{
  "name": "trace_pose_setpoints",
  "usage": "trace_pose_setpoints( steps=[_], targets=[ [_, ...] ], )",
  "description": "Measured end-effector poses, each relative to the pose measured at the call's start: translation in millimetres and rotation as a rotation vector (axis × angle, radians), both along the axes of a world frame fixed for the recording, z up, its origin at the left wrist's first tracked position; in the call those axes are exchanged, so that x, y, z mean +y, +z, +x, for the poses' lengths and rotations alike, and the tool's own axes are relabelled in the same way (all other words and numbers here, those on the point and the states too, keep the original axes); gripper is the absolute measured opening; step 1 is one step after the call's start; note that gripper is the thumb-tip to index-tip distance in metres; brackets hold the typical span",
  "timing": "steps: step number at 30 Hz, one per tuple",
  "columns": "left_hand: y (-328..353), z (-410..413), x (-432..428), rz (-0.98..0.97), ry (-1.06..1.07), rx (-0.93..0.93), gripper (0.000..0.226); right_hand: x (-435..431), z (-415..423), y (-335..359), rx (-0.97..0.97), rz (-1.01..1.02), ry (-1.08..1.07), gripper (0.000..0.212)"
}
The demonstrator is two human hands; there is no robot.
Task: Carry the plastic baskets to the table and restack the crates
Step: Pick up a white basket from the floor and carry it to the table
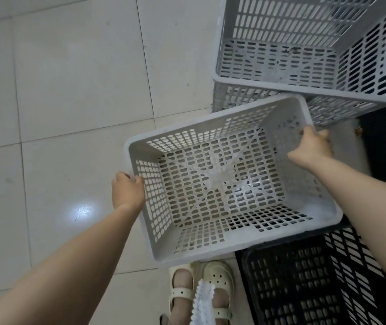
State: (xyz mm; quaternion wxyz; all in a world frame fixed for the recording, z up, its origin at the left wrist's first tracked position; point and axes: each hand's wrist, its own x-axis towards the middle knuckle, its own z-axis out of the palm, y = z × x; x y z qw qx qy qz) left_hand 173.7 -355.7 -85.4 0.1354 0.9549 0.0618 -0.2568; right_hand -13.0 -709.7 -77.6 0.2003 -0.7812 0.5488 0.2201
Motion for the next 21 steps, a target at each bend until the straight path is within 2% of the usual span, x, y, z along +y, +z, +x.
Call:
trace_pose_setpoints(
  steps=[5, 8, 12, 15, 17, 21],
  targets=[
    [6, 12, 11, -0.002, -0.130, 0.110, 0.023, -8, -12, 11, -0.148, 0.009, -0.067, 0.060],
    [19, 10, 24, -0.049, -0.135, 0.027, 0.018, -9, -11, 23, -0.142, 0.022, -0.085, 0.054],
    [64, 25, 37, -0.082, -0.105, -0.096, 0.021, 4, -9, 49, -0.245, 0.085, -0.102, 0.051],
    [122, 57, 41, -0.046, -0.133, -0.213, 0.022, 17, -1, 89, -0.323, 0.111, -0.078, 0.046],
    [166, 80, 42, 0.006, -0.160, -0.323, 0.032, 18, 14, 125, -0.360, 0.090, -0.036, 0.039],
    [282, 120, 39, 0.022, -0.141, -0.496, 0.046, 16, 49, 233, -0.468, 0.048, 0.025, 0.024]
  ],
)
